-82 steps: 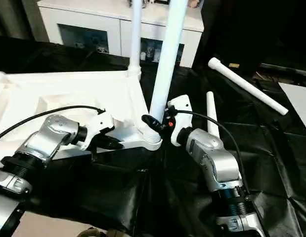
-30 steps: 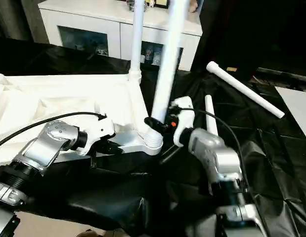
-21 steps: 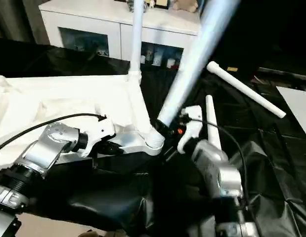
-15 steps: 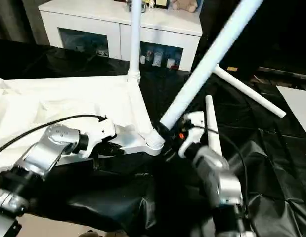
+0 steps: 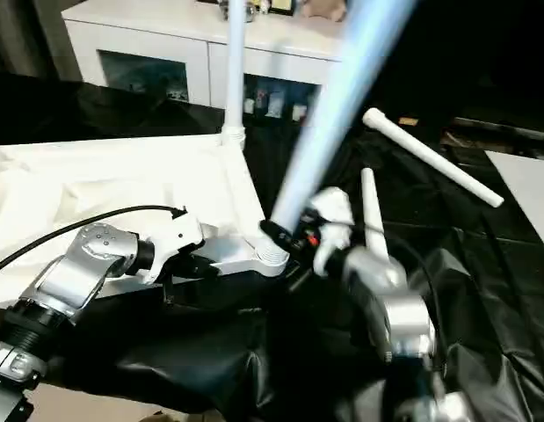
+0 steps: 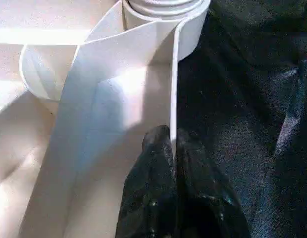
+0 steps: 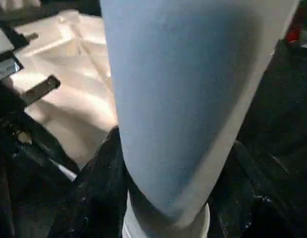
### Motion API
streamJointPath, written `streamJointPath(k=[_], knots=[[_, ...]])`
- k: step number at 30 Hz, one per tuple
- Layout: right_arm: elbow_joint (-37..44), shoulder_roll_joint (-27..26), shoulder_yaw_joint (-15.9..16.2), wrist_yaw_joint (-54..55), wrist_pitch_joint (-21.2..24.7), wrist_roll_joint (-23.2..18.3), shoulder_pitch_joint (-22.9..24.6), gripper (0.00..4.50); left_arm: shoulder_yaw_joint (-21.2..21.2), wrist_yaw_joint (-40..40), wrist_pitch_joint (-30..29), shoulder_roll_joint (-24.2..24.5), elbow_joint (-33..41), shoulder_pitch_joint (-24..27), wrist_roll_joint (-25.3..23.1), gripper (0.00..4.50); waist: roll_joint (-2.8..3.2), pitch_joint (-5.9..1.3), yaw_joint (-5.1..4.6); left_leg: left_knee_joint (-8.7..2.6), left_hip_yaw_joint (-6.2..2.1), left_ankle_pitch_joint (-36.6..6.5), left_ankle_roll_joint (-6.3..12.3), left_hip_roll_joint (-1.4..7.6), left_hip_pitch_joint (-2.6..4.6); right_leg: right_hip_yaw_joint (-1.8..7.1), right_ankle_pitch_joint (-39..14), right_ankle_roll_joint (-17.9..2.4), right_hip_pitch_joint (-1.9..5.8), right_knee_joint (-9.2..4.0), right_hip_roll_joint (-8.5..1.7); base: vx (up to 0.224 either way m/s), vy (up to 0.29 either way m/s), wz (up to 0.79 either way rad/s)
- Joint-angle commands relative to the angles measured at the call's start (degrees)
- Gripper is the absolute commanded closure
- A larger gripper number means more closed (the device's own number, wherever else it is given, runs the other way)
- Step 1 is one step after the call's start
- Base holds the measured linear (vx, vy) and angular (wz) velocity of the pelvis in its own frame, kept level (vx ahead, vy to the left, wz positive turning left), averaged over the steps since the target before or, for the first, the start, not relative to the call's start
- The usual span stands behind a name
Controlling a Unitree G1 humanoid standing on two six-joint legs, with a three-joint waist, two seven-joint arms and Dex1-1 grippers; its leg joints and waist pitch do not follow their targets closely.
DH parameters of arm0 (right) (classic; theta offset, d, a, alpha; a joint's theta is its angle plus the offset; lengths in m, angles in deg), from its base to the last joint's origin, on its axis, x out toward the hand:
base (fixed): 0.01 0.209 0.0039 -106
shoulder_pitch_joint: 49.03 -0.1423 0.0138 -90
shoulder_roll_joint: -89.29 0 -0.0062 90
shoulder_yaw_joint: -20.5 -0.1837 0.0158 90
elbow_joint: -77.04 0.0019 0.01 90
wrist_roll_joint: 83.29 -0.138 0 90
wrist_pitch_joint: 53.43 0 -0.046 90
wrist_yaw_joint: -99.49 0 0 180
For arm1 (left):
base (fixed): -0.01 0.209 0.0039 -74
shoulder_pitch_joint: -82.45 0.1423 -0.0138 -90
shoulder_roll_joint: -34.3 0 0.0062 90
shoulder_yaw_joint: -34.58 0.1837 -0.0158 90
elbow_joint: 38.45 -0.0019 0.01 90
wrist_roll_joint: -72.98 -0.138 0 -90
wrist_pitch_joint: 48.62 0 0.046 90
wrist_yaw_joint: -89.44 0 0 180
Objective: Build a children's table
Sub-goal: Insert table leg to table base
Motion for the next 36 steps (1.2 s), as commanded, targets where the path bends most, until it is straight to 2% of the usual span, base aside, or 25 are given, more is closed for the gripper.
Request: streamJointPath(k=[1, 4, 8, 10, 11, 12, 14, 15, 16, 20, 21, 22, 23, 24, 26, 27, 29, 30, 32, 33, 36], knots=[[-3.96, 1.79, 4.37, -2.38, 7.69, 2.68, 1.81, 2.65, -1.97, -1.9, 0.34, -0.37, 2.14, -0.25, 1.37, 4.5, 0.04, -2.48, 0.02, -4.59, -1.22, -20.24, -0.76, 2.4, 0.89, 2.45, -24.91, -6.79, 1.36, -5.37, -4.8, 0.0, 0.0, 0.0], [-3.51, 2.52, 5.32, -4.16, 12.27, 1.17, 1.1, 2.65, -1.9, -1.94, 0.24, -0.36, 2.35, -0.16, 1.44, 4.5, -0.1, -2.49, 0.11, -4.53, -1.04, -19.25, -0.45, 2.4, 0.86, 2.51, -22.55, -7.35, 1.38, -5.2, -4.68, 0.0, 0.0, 0.0], [-3.78, 2.81, 5.59, -4.87, 15.01, 0.31, 1.37, 2.65, -1.98, -2.03, 0.02, -0.41, 2.44, -0.17, 1.73, 4.5, -0.16, -2.55, 0.18, -4.52, -1.01, -18.72, -0.58, 2.4, 0.84, 2.48, -21.97, -7.5, 1.42, -5.14, -4.74, 0.0, 0.0, 0.0], [-6.88, 1.17, 3.17, -1.95, 15.36, 0.04, 1.25, 2.65, -2.29, -2.02, -0.1, -0.64, 2.32, -0.33, 2.2, 4.5, -0.13, -2.58, 0.15, -4.52, -1.02, -19.1, -0.84, 2.38, 0.88, 2.47, -22.41, -7.46, 1.32, -5.21, -4.8, 0.0, 0.0, 0.0], [-7.04, 1.1, 3.06, -1.79, 15.32, 0.04, 1.22, 2.65, -2.29, -2.02, -0.1, -0.64, 2.32, -0.34, 2.21, 4.5, -0.13, -2.53, 0.1, -4.56, -1.05, -19.5, -0.92, 2.38, 0.9, 2.45, -22.89, -7.42, 1.25, -5.27, -4.8, 0.0, 0.0, 0.0], [-10.52, -0.14, 0.89, 1.53, 14.49, 0.52, 0.64, 2.65, -2.37, -1.92, -0.11, -0.66, 2.24, -0.44, 2.37, 4.5, -0.03, -2.44, -0.01, -4.58, -1.09, -20.83, -1.2, 2.36, 1.04, 2.44, -24.54, -7.31, 1.06, -5.52, -4.86, 0.0, 0.0, 0.0], [-12.58, -0.14, 0.9, 2.77, 13.68, 1.96, 0.67, 2.65, -2.3, -1.8, -0.1, -0.6, 2.19, -0.51, 2.36, 4.5, 0.09, -2.33, -0.32, -4.72, -1.43, -23.71, -2.07, 2.33, 1.18, 2.23, -28.46, -6.39, 0.87, -5.86, -4.86, 0.0, 0.0, 0.0], [-12.99, -0.11, 1.05, 2.94, 13.72, 2.31, 0.73, 2.65, -2.28, -1.73, -0.1, -0.57, 2.17, -0.53, 2.35, 4.5, 0.09, -2.33, -0.32, -4.72, -1.43, -23.71, -2.07, 2.33, 1.18, 2.23, -28.46, -6.39, 0.87, -5.86, -4.86, 0.0, 0.0, 0.0], [-13.68, -0.28, 0.92, 3.34, 13.93, 2.48, 0.76, 2.65, -2.16, -1.36, -0.22, -0.49, 2.17, -0.58, 2.41, 4.5, 0.16, -2.18, -0.63, -4.73, -1.62, -26.52, -2.55, 2.3, 1.48, 2.15, -31.36, -5.47, 0.53, -6.31, -4.84, 0.0, 0.0, 0.0], [-16.1, -0.91, -0.32, 6.32, 12.54, 3.46, -0.52, 2.65, -2.05, -0.83, -0.47, -0.32, 2.3, -0.69, 2.51, 4.5, 0.2, -2.11, -1.06, -4.88, -2.07, -29.55, -2.99, 2.25, 1.63, 1.82, -34.95, -4.39, 0.41, -6.76, -4.99, 0.0, 0.0, 0.0], [-16.73, -1.12, -0.94, 6.77, 11.86, 3.47, -1.37, 2.65, -1.99, -0.62, -0.54, -0.23, 2.33, -0.73, 2.53, 4.5, 0.45, -1.86, -1.19, -4.81, -2.21, -31.98, -3.12, 2.21, 2.25, 1.57, -37.14, -4.02, 0.03, -7.32, -5.0, 0.0, 0.0, 0.0], [-17.0, -1.26, -1.28, 6.91, 11.64, 3.41, -1.73, 2.65, -1.95, -0.56, -0.56, -0.2, 2.37, -0.72, 2.54, 4.5, 0.48, -1.9, -1.31, -4.83, -2.4, -33.03, -3.11, 2.18, 2.47, 1.27, -38.14, -3.69, 0.18, -7.57, -5.14, 0.0, 0.0, 0.0], [-17.19, -1.24, -1.3, 6.7, 11.59, 3.43, -2.24, 2.65, -1.89, -0.62, -0.57, -0.23, 2.5, -0.64, 2.49, 4.5, 0.49, -1.91, -1.42, -4.99, -2.52, -33.24, -3.1, 2.21, 2.31, 1.11, -38.16, -3.61, 0.46, -7.7, -5.19, 0.0, 0.0, 0.0], [-17.31, -1.19, -1.24, 6.46, 11.55, 3.47, -2.57, 2.65, -1.83, -0.65, -0.6, -0.25, 2.63, -0.58, 2.47, 4.5, 0.68, -2.03, -1.51, -5.32, -2.8, -33.49, -3.29, 2.38, 2.13, 0.83, -36.65, -3.85, 0.95, -7.58, -5.22, 0.0, 0.0, 0.0], [-17.66, -1.14, -1.09, 6.08, 11.38, 3.5, -3.13, 2.65, -1.69, -0.62, -0.63, -0.28, 2.73, -0.54, 2.49, 4.5, 0.72, -2.08, -1.55, -5.58, -2.87, -33.82, -3.44, 2.47, 2.18, 0.5, -33.42, -4.68, 1.18, -7.5, -5.27, 0.0, 0.0, 0.0], [-16.13, -0.19, 0.8, 1.73, 11.89, 2.91, -3.55, 2.65, -1.14, 0.52, -1.56, -0.28, 3.72, -0.24, 2.92, 4.5, 0.59, -2.01, -1.57, -5.59, -2.77, -33.73, -3.33, 2.39, 2.12, 0.51, -33.3, -4.83, 1.07, -7.44, -5.28, 0.0, 0.0, 0.0], [-15.17, 0.27, 1.64, -0.27, 12.32, 2.57, -3.57, 2.65, -0.93, 0.89, -1.8, -0.24, 4.13, -0.11, 3.01, 4.5, 0.56, -1.99, -1.44, -5.53, -2.67, -33.64, -3.11, 2.39, 2.24, 0.51, -33.65, -4.73, 1.02, -7.53, -5.43, 0.0, 0.0, 0.0], [-14.03, 0.81, 2.54, -2.34, 12.89, 2.18, -3.51, 2.65, -0.84, 0.98, -1.87, -0.23, 4.24, -0.09, 2.99, 4.5, 0.32, -2.02, -1.28, -5.48, -2.57, -32.84, -2.84, 2.44, 2.26, 0.65, -33.56, -4.81, 0.93, -7.5, -5.61, 0.0, 0.0, 0.0], [-11.72, 2.17, 4.54, -6.37, 13.85, 1.51, -3.28, 2.65, -0.65, 1.09, -1.91, -0.06, 4.18, -0.15, 2.86, 4.5, 0.24, -2.06, -1.06, -5.48, -2.37, -31.55, -2.47, 2.49, 2.23, 0.9, -32.26, -5.2, 0.89, -7.39, -5.65, 0.0, 0.0, 0.0], [-10.04, 3.3, 6.04, -9.23, 14.69, 1.0, -3.08, 2.65, -0.44, 1.21, -1.92, 0.13, 4.22, -0.16, 2.72, 4.5, 0.21, -2.17, -0.84, -5.49, -2.21, -30.19, -2.13, 2.56, 2.1, 1.09, -30.13, -5.72, 1.06, -7.07, -5.57, 0.0, 0.0, 0.0], [-8.69, 4.69, 7.5, -11.63, 15.41, 0.83, -2.93, 2.65, -0.35, 1.33, -1.91, 0.32, 4.27, -0.21, 2.69, 4.5, 0.2, -2.38, -0.34, -5.47, -1.62, -26.06, -1.41, 2.62, 1.99, 1.51, -23.62, -7.89, 1.2, -6.34, -5.41, 0.0, 0.0, 0.0]])
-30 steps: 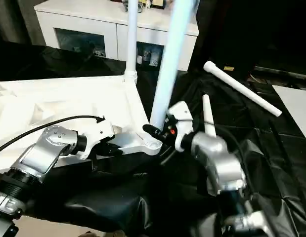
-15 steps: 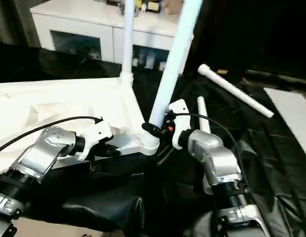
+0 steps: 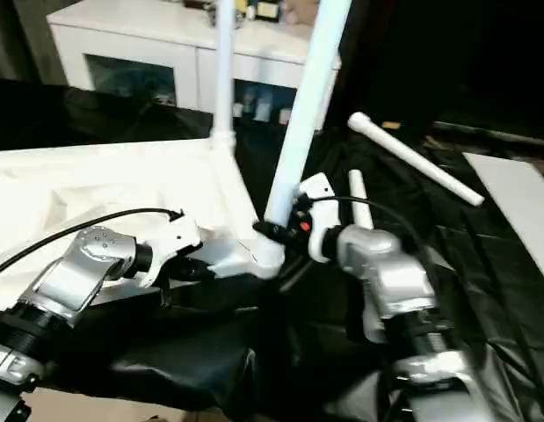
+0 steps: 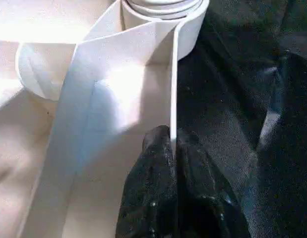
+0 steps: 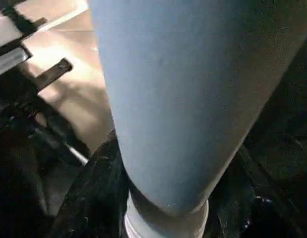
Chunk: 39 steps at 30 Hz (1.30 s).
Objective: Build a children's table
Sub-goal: Insert table leg to table base
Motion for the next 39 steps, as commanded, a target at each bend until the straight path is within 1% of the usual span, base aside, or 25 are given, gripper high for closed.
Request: streamJointPath(k=[1, 4, 6, 7, 8, 9, 12, 14, 15, 16, 17, 19, 20, 21, 22, 23, 24, 25, 27, 29, 30, 32, 33, 38, 39], knots=[[-3.52, 1.57, 6.19, -4.03, 6.18, 1.8, 4.18, 2.65, -0.66, -0.39, 0.83, -0.47, 2.65, -1.15, 2.27, 4.5, 0.77, -2.25, 0.15, -4.8, -1.12, -24.11, -1.48, 3.06, 1.01, 2.86, -21.22, -8.56, 0.62, -4.25, -4.41, 0.0, 0.0, 0.0], [-2.59, 3.9, 7.79, -8.03, 6.83, 1.73, 3.87, 2.65, -0.29, 0.26, 0.81, 0.02, 2.88, -1.36, 1.9, 4.5, 0.73, -2.33, 0.77, -4.57, -0.61, -20.88, -0.76, 3.06, 1.09, 3.01, -16.94, -9.98, 0.76, -3.84, -4.22, 0.0, 0.0, 0.0], [-1.75, 5.27, 8.66, -9.97, 7.35, 1.77, 3.78, 2.65, -0.09, 0.47, 0.9, 0.2, 2.99, -1.47, 1.51, 4.5, 0.7, -2.35, 1.16, -4.34, -0.35, -19.72, -0.52, 3.02, 1.26, 3.15, -15.74, -10.59, 0.65, -3.68, -4.18, 0.034, -0.021, 0.08], [-1.25, 6.09, 9.35, -11.03, 7.56, 1.94, 3.81, 2.65, -0.03, 0.6, 0.85, 0.28, 3.11, -1.53, 1.42, 4.5, 0.75, -2.3, 1.22, -4.3, -0.34, -19.28, -0.53, 3.0, 1.02, 3.18, -15.53, -10.77, 0.85, -3.52, -4.17, 0.0, 0.0, 0.0], [-1.25, 6.09, 9.35, -11.03, 7.56, 1.94, 3.81, 2.65, -0.03, 0.6, 0.85, 0.28, 3.11, -1.53, 1.42, 4.5, 0.71, -2.51, 1.41, -4.26, -0.34, -18.06, -0.52, 3.08, 0.9, 3.09, -14.27, -10.86, 1.14, -3.23, -4.16, 0.0, 0.0, 0.0], [-0.75, 6.75, 9.95, -11.87, 7.81, 2.12, 3.9, 2.65, -0.02, 0.76, 0.76, 0.34, 3.28, -1.55, 1.4, 4.5, 0.7, -2.55, 1.53, -4.26, -0.31, -17.4, -0.49, 3.07, 0.87, 3.06, -13.52, -10.91, 1.2, -3.15, -4.14, 0.0, 0.0, 0.0], [0.55, 7.72, 12.85, -12.7, 7.21, 3.99, 6.18, 2.65, 0.1, 1.6, -0.08, 0.79, 4.57, -1.39, 2.02, 4.5, 0.8, -2.59, 1.98, -4.35, -0.39, -15.81, -0.65, 3.16, 0.75, 2.95, -11.25, -10.89, 1.54, -2.78, -4.06, 0.0, 0.0, 0.0], [-0.71, 6.29, 12.9, -9.66, 5.05, 5.77, 7.13, 2.65, 0.02, 1.51, -0.17, 0.89, 4.89, -1.31, 2.05, 4.5, 0.82, -2.56, 1.95, -4.48, -0.46, -15.98, -1.11, 3.1, 0.61, 2.9, -11.41, -10.72, 1.58, -2.77, -4.07, 0.0, 0.0, 0.0], [-0.71, 6.29, 12.9, -9.66, 5.05, 5.77, 7.13, 2.65, 0.02, 1.51, -0.17, 0.89, 4.89, -1.31, 2.05, 4.5, 0.87, -2.55, 1.96, -4.51, -0.45, -16.52, -1.36, 3.12, 0.71, 2.88, -11.94, -10.6, 1.52, -2.87, -4.08, 0.0, 0.0, 0.0], [-2.29, 4.99, 12.1, -6.92, 3.66, 6.69, 7.27, 2.65, -0.05, 1.35, -0.09, 0.85, 4.83, -1.28, 1.99, 4.5, 0.77, -2.47, 1.86, -4.61, -0.52, -18.14, -1.83, 3.09, 0.76, 2.85, -13.72, -10.22, 1.51, -3.06, -4.06, 0.0, 0.0, 0.0], [-5.1, 2.48, 9.92, -1.57, 1.41, 7.6, 7.42, 2.65, -0.21, 1.03, -0.06, 0.81, 4.83, -1.18, 1.96, 4.5, 0.73, -2.47, 1.88, -4.64, -0.56, -18.7, -2.07, 3.09, 0.83, 2.86, -14.62, -9.99, 1.42, -3.15, -4.12, 0.0, 0.0, 0.0], [-6.06, 1.33, 8.52, 0.69, 0.85, 7.48, 7.48, 2.65, -0.27, 0.98, -0.13, 0.82, 4.91, -1.12, 2.0, 4.5, 0.69, -2.44, 1.42, -4.84, -0.85, -21.87, -3.33, 3.01, 1.0, 2.8, -19.55, -8.71, 1.1, -3.62, -4.28, 0.0, 0.0, 0.0], [-6.43, 0.62, 7.4, 2.03, 0.9, 7.03, 7.52, 2.65, -0.29, 1.01, -0.21, 0.84, 5.01, -1.07, 2.05, 4.5, 0.91, -2.31, 0.99, -4.97, -1.01, -24.06, -3.72, 3.04, 1.13, 2.78, -21.22, -8.36, 0.88, -3.84, -4.13, 0.0, 0.0, 0.0], [-6.6, -0.1, 6.02, 3.55, 1.04, 6.18, 7.63, 2.65, -0.3, 1.11, -0.31, 0.88, 5.14, -1.01, 2.17, 4.5, 0.91, -2.23, 0.74, -5.03, -1.14, -25.18, -3.88, 3.05, 1.1, 2.74, -22.2, -8.16, 0.85, -3.92, -4.13, 0.0, 0.0, 0.0], [-6.86, -0.77, 4.51, 5.12, 0.54, 5.61, 7.61, 2.65, -0.34, 1.15, -0.41, 0.9, 5.29, -0.93, 2.27, 4.5, 1.32, -2.17, 0.53, -5.1, -1.39, -27.3, -4.19, 3.07, 1.22, 2.68, -24.19, -7.65, 0.71, -4.14, -4.18, 0.0, 0.0, 0.0], [-6.94, -1.2, 3.5, 5.97, 0.17, 5.39, 7.61, 2.65, -0.34, 1.16, -0.5, 0.94, 5.4, -0.89, 2.35, 4.5, 1.19, -2.11, 0.28, -5.14, -1.47, -28.39, -4.26, 3.09, 1.18, 2.62, -25.13, -7.36, 0.67, -4.3, -4.15, 0.0, 0.0, 0.0], [-7.06, -2.21, 1.18, 7.55, -0.75, 4.5, 7.45, 2.65, -0.39, 1.2, -0.7, 0.98, 5.55, -0.83, 2.49, 4.5, 1.27, -2.09, 0.1, -5.08, -1.61, -30.57, -4.33, 3.04, 1.43, 2.58, -27.5, -6.61, 0.32, -4.7, -4.29, 0.0, 0.0, 0.0], [-6.89, -3.47, -2.0, 9.14, -0.98, 2.62, 7.03, 2.65, -0.38, 1.34, -1.0, 1.03, 5.75, -0.75, 2.63, 4.5, 1.19, -2.06, -0.06, -5.05, -1.64, -31.14, -4.28, 3.02, 1.4, 2.58, -28.09, -6.48, 0.23, -4.82, -4.33, 0.0, 0.0, 0.0], [-6.34, -4.34, -4.56, 9.53, 0.19, 0.47, 6.62, 2.65, -0.33, 1.57, -1.25, 1.09, 5.91, -0.66, 2.75, 4.5, 1.18, -2.1, -0.43, -5.09, -1.85, -31.82, -4.07, 3.03, 1.35, 2.46, -29.06, -6.38, 0.26, -4.94, -4.38, 0.0, 0.0, 0.0], [-5.65, -4.35, -5.61, 9.47, -0.08, -0.11, 6.4, 2.65, -0.23, 1.71, -1.32, 1.19, 6.32, -0.41, 2.88, 4.5, 1.12, -2.05, -0.65, -5.1, -1.85, -31.66, -3.8, 3.05, 1.18, 2.38, -28.77, -6.46, 0.42, -4.99, -4.33, 0.0, 0.0, 0.0], [-5.25, -3.85, -5.59, 8.83, 0.0, -0.16, 6.23, 2.65, -0.04, 1.8, -1.39, 1.25, 6.65, -0.22, 2.88, 4.5, 1.28, -2.09, -0.63, -5.13, -1.77, -30.62, -3.68, 3.08, 1.11, 2.47, -27.74, -6.78, 0.44, -4.84, -4.34, 0.0, 0.0, 0.0], [-4.46, -2.61, -5.19, 7.22, 0.3, -0.2, 5.76, 2.65, 0.39, 1.84, -1.42, 1.35, 7.03, -0.08, 2.74, 4.5, 1.23, -2.11, -0.59, -5.17, -1.58, -28.88, -3.49, 3.11, 0.93, 2.59, -25.43, -7.43, 0.58, -4.61, -4.28, 0.0, 0.0, 0.0], [-3.63, -2.0, -5.12, 5.73, 0.9, -0.88, 5.56, 2.65, 0.58, 1.82, -1.47, 1.38, 7.12, -0.09, 2.69, 4.5, 1.2, -2.13, -0.44, -5.04, -1.33, -27.52, -3.13, 3.08, 1.03, 2.73, -24.01, -7.95, 0.52, -4.5, -4.28, 0.0, 0.0, 0.0], [-0.34, -0.2, -5.38, 1.1, 3.07, -3.54, 4.72, 2.65, 1.07, 1.64, -1.44, 1.5, 7.0, -0.33, 2.54, 4.5, 1.12, -2.4, 0.18, -4.78, -0.7, -20.59, -1.73, 3.15, 0.74, 2.93, -16.03, -10.0, 1.11, -3.6, -4.08, 0.0, 0.0, 0.0], [0.8, 0.32, -6.03, -0.24, 4.13, -5.19, 3.73, 2.65, 1.26, 1.68, -1.38, 1.59, 6.98, -0.42, 2.37, 4.5, 1.08, -2.49, 0.34, -4.63, -0.53, -19.08, -1.47, 3.11, 0.75, 2.94, -13.99, -10.58, 1.18, -3.37, -3.99, 0.0, 0.0, 0.0]])
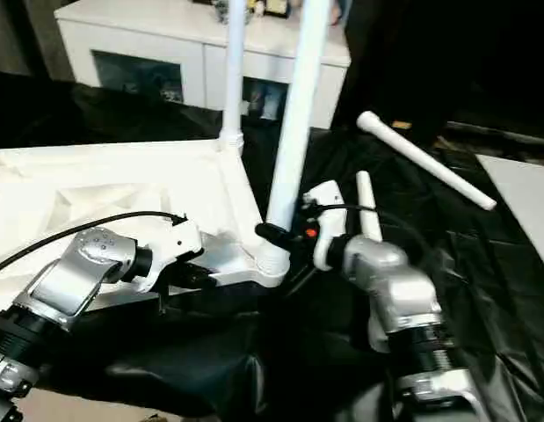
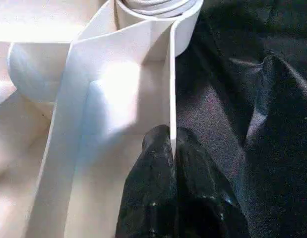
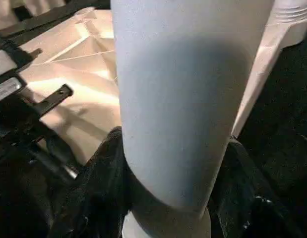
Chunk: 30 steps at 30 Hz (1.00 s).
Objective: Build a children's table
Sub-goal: Insert table leg to table base
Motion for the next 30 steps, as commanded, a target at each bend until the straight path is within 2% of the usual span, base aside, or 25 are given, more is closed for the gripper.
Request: streamJointPath(k=[1, 2, 3, 7, 8, 12, 15, 19, 25, 30], knots=[[-0.7, 1.69, -0.87, -1.24, 3.22, -0.56, 0.0, 2.65, -0.56, -0.21, 0.63, 0.34, 2.38, -1.22, 0.92, 4.5, 0.89, -2.8, 0.03, -4.11, -0.65, -17.11, -0.84, 2.8, 0.96, 2.95, -12.11, -10.79, 1.35, -3.67, -4.07, 0.0, 0.0, 0.0], [-0.17, 1.83, -1.27, -1.61, 3.51, -1.24, -0.73, 2.65, -0.44, -0.16, 0.65, 0.45, 2.4, -1.23, 0.88, 4.5, 0.87, -2.83, 0.1, -4.04, -0.64, -16.01, -0.64, 2.78, 0.79, 2.94, -10.96, -11.07, 1.49, -3.47, -4.05, 0.0, 0.0, 0.0], [0.17, 1.91, -1.51, -1.76, 3.6, -1.64, -1.26, 2.65, -0.37, -0.13, 0.69, 0.52, 2.41, -1.22, 0.86, 4.5, 0.87, -3.04, 0.33, -3.81, -0.57, -12.86, -0.28, 2.66, 0.46, 2.82, -7.62, -11.72, 1.78, -2.89, -3.94, 0.0, 0.0, 0.0], [1.43, 2.09, -2.61, -1.83, 4.63, -3.33, -3.05, 2.65, -0.13, -0.03, 0.94, 0.84, 2.51, -1.02, 0.51, 4.5, 0.92, -3.43, 0.44, -3.22, -0.42, -7.65, 0.67, 2.51, 0.15, 2.69, -0.01, -13.14, 2.0, -1.94, -3.68, 0.0, 0.0, 0.0], [2.13, 2.35, -2.58, -2.19, 5.21, -3.55, -3.39, 2.65, -0.11, -0.02, 0.95, 0.9, 2.57, -0.96, 0.45, 4.5, 0.92, -3.34, 0.42, -3.2, -0.39, -7.57, 0.79, 2.5, 0.05, 2.67, 0.23, -13.27, 1.96, -1.9, -3.65, 0.0, 0.0, 0.0], [5.42, 3.6, -1.38, -3.9, 6.85, -3.99, -3.17, 2.65, -0.01, -0.09, 0.76, 1.18, 3.35, -0.54, 0.46, 4.5, 0.87, -2.95, 0.43, -3.47, -0.42, -12.03, -0.05, 2.62, 0.15, 2.72, -7.3, -11.77, 1.87, -2.63, -3.93, 0.0, 0.0, 0.0], [6.34, 3.38, -1.5, -3.44, 7.26, -4.19, -2.91, 2.65, 0.02, -0.27, 0.84, 1.34, 3.34, -0.51, 0.43, 4.5, 0.92, -2.87, 0.45, -3.58, -0.49, -13.08, -0.68, 2.67, 0.31, 2.76, -9.83, -10.89, 1.64, -2.87, -3.97, 0.0, 0.0, 0.0], [7.43, 2.81, -2.55, -2.46, 7.9, -5.42, -3.07, 2.65, 0.17, -0.37, 0.84, 1.68, 3.54, -0.41, 0.42, 4.5, 0.77, -3.01, 0.45, -3.42, -0.47, -11.69, -0.72, 2.6, 0.19, 2.73, -8.28, -11.08, 1.7, -2.61, -3.9, 0.0, 0.0, 0.0], [4.61, 3.96, -0.41, -2.1, 6.87, -1.59, -3.29, 2.65, 0.63, 0.04, 0.59, 1.89, 4.47, -0.27, 0.59, 4.5, 0.77, -3.17, 0.43, -3.18, -0.4, -9.9, -0.43, 2.47, 0.11, 2.67, -4.98, -11.99, 1.87, -2.18, -3.81, 0.0, 0.0, 0.0], [0.37, 3.77, 2.12, -2.43, 6.16, 0.64, -4.23, 2.65, 1.36, 0.88, 0.74, 2.69, 5.87, -0.12, 0.36, 4.5, 0.81, -3.11, 0.31, -3.13, -0.4, -10.8, -0.58, 2.46, 0.17, 2.67, -6.27, -12.17, 1.82, -2.22, -3.85, 0.0, 0.0, 0.0]])
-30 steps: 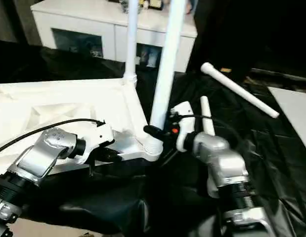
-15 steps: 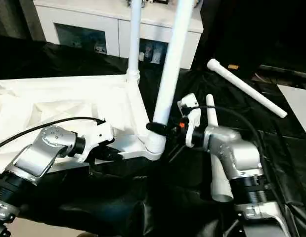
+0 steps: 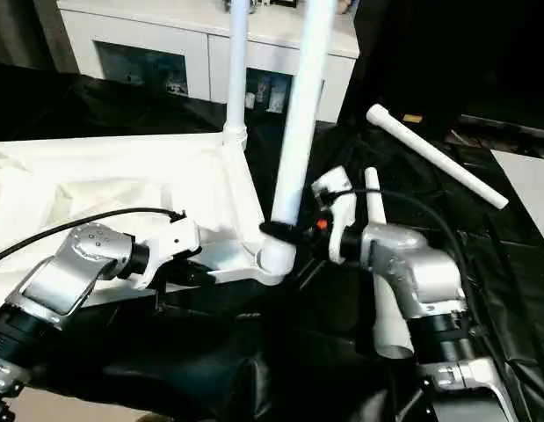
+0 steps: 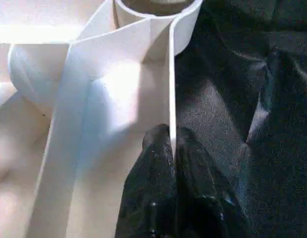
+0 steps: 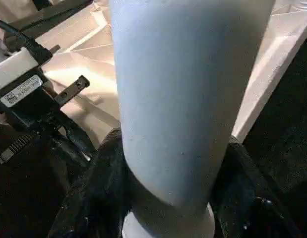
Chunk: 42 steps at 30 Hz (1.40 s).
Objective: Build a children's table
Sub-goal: Insert table leg to table base
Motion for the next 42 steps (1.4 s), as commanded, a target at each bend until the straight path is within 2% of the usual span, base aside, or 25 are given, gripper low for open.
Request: streamJointPath(k=[1, 3, 13, 19, 23, 27, 30, 33, 34, 35, 36, 39, 42], knots=[[-1.95, 0.82, 1.07, 0.14, -0.55, 1.91, -0.25, 2.65, 0.76, 1.05, 0.59, 0.53, 3.5, -0.18, -0.15, 4.5, 0.68, -3.28, 0.01, -3.61, -0.47, -11.06, -0.63, 2.31, 1.0, 2.69, -6.43, -12.1, 2.8, -3.21, -3.91, 0.0, 0.0, 0.0], [-3.23, 0.62, 1.49, -0.13, -1.1, 2.59, -0.4, 2.65, 0.84, 1.09, 0.6, 0.66, 3.88, -0.09, -0.15, 4.5, 0.46, -3.33, 0.17, -3.57, -0.46, -11.18, -0.63, 2.35, 1.09, 2.69, -6.88, -11.94, 2.79, -3.18, -3.96, 0.0, 0.0, 0.0], [-7.37, -0.69, 2.34, 0.0, -2.49, 3.4, -0.77, 2.65, 1.23, 0.43, 0.71, 0.77, 4.75, 0.03, -0.05, 4.5, 0.37, -3.15, 0.1, -3.6, -0.54, -12.79, -1.22, 2.33, 1.04, 2.72, -9.58, -11.3, 2.64, -3.35, -3.96, 0.0, 0.0, 0.0], [-9.11, -1.97, 1.48, 0.8, -2.12, 2.51, 0.1, 2.65, 1.21, 0.21, 0.88, 0.88, 4.53, -0.01, -0.12, 4.5, 0.35, -3.29, 0.06, -3.53, -0.55, -12.32, -1.24, 2.3, 1.01, 2.7, -8.37, -11.56, 2.68, -3.17, -3.93, 0.0, 0.0, 0.0], [-13.04, -3.89, -0.81, 4.05, -4.46, 2.41, 1.25, 2.65, 1.2, 0.1, 0.84, 0.99, 4.54, -0.06, -0.07, 4.5, 0.43, -3.22, -0.06, -3.6, -0.6, -13.38, -1.52, 2.27, 1.0, 2.68, -9.74, -11.54, 2.63, -3.33, -3.99, 0.0, 0.0, 0.0], [-13.17, -4.45, -2.24, 5.29, -5.62, 1.93, 2.48, 2.66, 1.11, -0.03, 0.94, 1.05, 4.3, -0.14, -0.04, 4.5, 0.43, -3.2, -0.08, -3.76, -0.73, -14.82, -1.98, 2.36, 1.12, 2.65, -11.69, -10.83, 2.55, -3.51, -3.97, 0.0, 0.0, 0.0], [-12.14, -5.22, -4.19, 6.49, -7.33, 1.46, 5.38, 2.66, 0.92, -0.39, 1.17, 1.05, 3.92, -0.24, -0.08, 4.5, 0.49, -3.27, 0.02, -3.73, -0.68, -14.66, -1.95, 2.4, 1.22, 2.68, -10.72, -10.71, 2.46, -3.48, -3.96, 0.0, 0.0, 0.0], [-11.44, -5.81, -5.04, 7.15, -9.14, 1.48, 7.29, 2.66, 0.81, -0.64, 1.29, 0.94, 3.65, -0.38, -0.04, 4.5, 0.43, -3.3, -0.01, -3.74, -0.68, -14.48, -1.82, 2.36, 1.17, 2.64, -9.56, -11.12, 2.49, -3.37, -3.88, 0.0, 0.0, 0.0], [-11.18, -6.02, -5.32, 7.4, -9.65, 1.42, 7.84, 2.66, 0.81, -0.69, 1.28, 0.93, 3.63, -0.43, -0.02, 4.5, 0.73, -3.3, 0.03, -3.75, -0.7, -14.58, -1.85, 2.35, 1.15, 2.68, -9.57, -11.1, 2.51, -3.36, -3.91, 0.0, 0.0, 0.0], [-11.18, -6.02, -5.32, 7.4, -9.65, 1.42, 7.84, 2.66, 0.81, -0.69, 1.28, 0.93, 3.63, -0.43, -0.02, 4.5, 0.61, -3.27, 0.0, -3.77, -0.68, -14.86, -1.85, 2.36, 1.14, 2.68, -9.77, -11.01, 2.5, -3.46, -3.91, 0.0, 0.0, 0.0], [-10.64, -6.78, -6.32, 8.5, -12.02, 1.47, 9.7, 2.66, 0.72, -0.9, 1.38, 0.74, 3.21, -0.72, 0.02, 4.5, 0.78, -3.26, -0.01, -3.84, -0.76, -15.33, -1.95, 2.36, 1.17, 2.66, -10.32, -10.89, 2.53, -3.47, -3.91, 0.0, 0.0, 0.0], [-10.53, -7.42, -7.21, 9.4, -13.69, 1.42, 10.78, 2.66, 0.67, -1.07, 1.52, 0.63, 2.84, -0.94, -0.02, 4.5, 0.73, -3.15, -0.07, -3.95, -0.81, -17.27, -2.21, 2.37, 1.25, 2.66, -12.58, -10.45, 2.33, -3.81, -3.94, 0.0, 0.0, 0.0], [-9.71, -9.07, -8.8, 11.45, -18.35, 1.36, 13.95, 2.66, 0.57, -1.37, 1.74, 0.42, 2.06, -1.52, -0.03, 4.5, 0.89, -3.04, -0.12, -4.07, -0.89, -19.39, -2.45, 2.39, 1.35, 2.69, -15.79, -9.69, 2.13, -4.25, -4.06, 0.0, 0.0, 0.0]])
